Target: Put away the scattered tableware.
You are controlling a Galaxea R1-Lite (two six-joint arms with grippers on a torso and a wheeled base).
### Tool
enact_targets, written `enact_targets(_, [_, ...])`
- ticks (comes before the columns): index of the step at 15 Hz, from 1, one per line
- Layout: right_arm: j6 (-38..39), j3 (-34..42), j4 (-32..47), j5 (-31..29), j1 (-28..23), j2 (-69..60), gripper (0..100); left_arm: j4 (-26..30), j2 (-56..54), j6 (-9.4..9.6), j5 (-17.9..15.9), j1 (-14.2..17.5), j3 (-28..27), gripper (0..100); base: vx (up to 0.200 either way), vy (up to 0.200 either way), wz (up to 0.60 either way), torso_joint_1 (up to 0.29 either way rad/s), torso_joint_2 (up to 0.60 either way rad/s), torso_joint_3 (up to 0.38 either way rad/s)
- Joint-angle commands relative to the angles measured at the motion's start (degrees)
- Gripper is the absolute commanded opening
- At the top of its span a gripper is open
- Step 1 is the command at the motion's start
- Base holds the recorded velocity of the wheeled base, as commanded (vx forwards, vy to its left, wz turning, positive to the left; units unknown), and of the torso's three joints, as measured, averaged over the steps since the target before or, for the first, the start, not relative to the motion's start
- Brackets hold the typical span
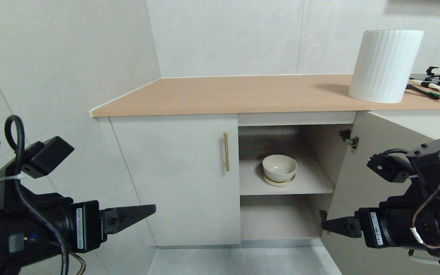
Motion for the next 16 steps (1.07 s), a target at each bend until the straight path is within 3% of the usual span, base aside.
enact_targets(1, [0.0,0.2,0.0,0.1,0.1,0.7,100,0.0,0.1,-0.03,0.0,0.0,0.0,100,-0.200,0.000,0.00,0.002,0.00,-0.002])
enact_targets(6, [0.0,0.2,0.1,0.1,0.1,1.1,100,0.0,0.2,-0.03,-0.1,-0.2,0.1,100,-0.200,0.000,0.00,0.003,0.00,0.001])
enact_targets(11, [0.0,0.8,0.5,-0.3,0.1,-4.3,100,0.0,-0.2,0.14,-0.1,-0.2,0.3,100,0.000,0.000,0.00,0.000,0.00,0.000])
enact_targets(16, [0.0,2.4,6.1,-0.5,0.0,-12.1,100,0.0,-1.0,0.14,0.0,-0.2,0.3,100,0.000,0.000,0.00,0.000,0.00,0.000])
